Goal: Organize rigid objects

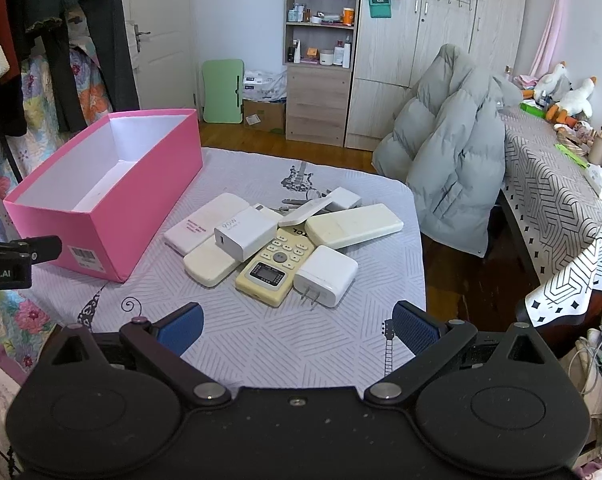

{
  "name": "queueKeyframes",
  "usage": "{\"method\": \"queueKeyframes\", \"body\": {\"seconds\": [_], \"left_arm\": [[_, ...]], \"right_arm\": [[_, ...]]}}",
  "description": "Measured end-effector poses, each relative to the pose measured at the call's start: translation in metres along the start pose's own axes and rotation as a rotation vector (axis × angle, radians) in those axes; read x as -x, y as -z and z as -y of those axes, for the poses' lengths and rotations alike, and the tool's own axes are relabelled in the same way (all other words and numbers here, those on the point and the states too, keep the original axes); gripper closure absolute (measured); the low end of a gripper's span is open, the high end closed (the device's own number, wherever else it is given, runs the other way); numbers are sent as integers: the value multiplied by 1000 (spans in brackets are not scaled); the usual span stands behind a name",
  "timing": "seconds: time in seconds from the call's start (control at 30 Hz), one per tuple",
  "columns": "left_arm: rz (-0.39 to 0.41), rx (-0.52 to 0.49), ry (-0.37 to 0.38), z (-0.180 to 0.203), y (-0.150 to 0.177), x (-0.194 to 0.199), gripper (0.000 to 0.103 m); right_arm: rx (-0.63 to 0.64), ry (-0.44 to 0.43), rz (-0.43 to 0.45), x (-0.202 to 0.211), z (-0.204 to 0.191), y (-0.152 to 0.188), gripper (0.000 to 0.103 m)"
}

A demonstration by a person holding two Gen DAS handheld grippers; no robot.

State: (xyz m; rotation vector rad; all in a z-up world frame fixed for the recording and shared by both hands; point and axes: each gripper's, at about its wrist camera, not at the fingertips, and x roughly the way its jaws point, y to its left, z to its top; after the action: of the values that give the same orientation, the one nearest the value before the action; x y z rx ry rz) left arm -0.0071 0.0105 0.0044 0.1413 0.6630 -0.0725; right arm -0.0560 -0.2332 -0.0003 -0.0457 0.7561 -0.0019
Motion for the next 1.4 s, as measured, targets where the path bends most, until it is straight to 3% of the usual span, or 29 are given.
{"method": "queueKeyframes", "body": {"seconds": [1.13,1.3,1.4], "left_arm": [[-19,-18,54,2,-2,3,0],[-45,-49,68,-2,-11,4,2],[-48,-92,87,-12,-20,10,3]], "right_arm": [[5,-7,-22,-5,-1,0,1],[31,-17,25,2,-3,-2,1],[45,-112,98,10,-2,-6,1]]}}
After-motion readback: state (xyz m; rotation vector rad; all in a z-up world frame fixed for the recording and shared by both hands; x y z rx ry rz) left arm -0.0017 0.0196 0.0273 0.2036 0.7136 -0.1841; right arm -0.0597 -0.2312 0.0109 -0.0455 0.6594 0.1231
